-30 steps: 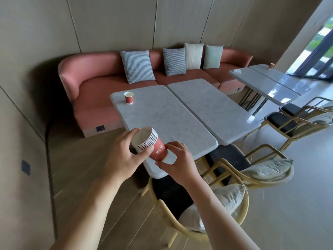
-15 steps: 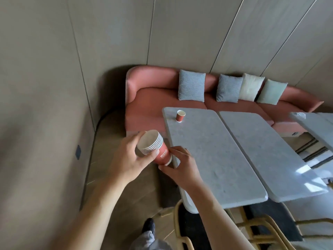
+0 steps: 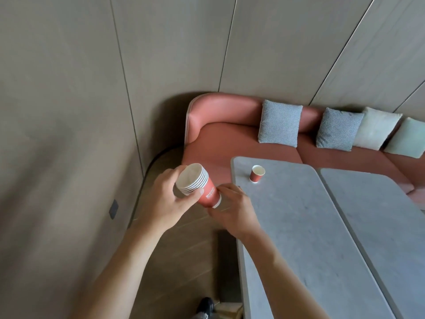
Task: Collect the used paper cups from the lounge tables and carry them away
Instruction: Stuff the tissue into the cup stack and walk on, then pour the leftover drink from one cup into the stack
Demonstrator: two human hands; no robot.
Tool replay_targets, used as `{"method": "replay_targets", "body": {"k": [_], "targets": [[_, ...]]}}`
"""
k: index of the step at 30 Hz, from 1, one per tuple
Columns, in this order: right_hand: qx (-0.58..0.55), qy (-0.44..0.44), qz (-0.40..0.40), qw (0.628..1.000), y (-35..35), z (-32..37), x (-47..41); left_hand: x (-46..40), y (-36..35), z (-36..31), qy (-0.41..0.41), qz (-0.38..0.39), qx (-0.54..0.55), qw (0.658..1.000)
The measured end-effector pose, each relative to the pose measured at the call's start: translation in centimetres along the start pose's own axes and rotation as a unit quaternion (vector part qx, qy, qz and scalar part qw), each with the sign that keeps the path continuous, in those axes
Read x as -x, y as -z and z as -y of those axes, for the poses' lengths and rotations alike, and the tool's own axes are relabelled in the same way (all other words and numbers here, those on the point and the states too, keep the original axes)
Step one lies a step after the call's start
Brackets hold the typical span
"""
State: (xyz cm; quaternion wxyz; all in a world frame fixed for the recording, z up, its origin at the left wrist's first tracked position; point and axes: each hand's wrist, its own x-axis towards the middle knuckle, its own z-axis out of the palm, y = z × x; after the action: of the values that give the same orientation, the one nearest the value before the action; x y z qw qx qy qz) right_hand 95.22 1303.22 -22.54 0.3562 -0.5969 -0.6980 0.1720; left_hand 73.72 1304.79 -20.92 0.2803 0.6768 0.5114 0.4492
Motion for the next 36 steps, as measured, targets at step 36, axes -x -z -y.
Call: {"method": "replay_targets", "body": {"k": [36], "targets": [[0.092, -0.304, -0.192, 0.929, 6.1, -15.7, -19.1, -35.6, -20.2, 1.4, -0.095, 0.341, 0.222, 0.909]]}}
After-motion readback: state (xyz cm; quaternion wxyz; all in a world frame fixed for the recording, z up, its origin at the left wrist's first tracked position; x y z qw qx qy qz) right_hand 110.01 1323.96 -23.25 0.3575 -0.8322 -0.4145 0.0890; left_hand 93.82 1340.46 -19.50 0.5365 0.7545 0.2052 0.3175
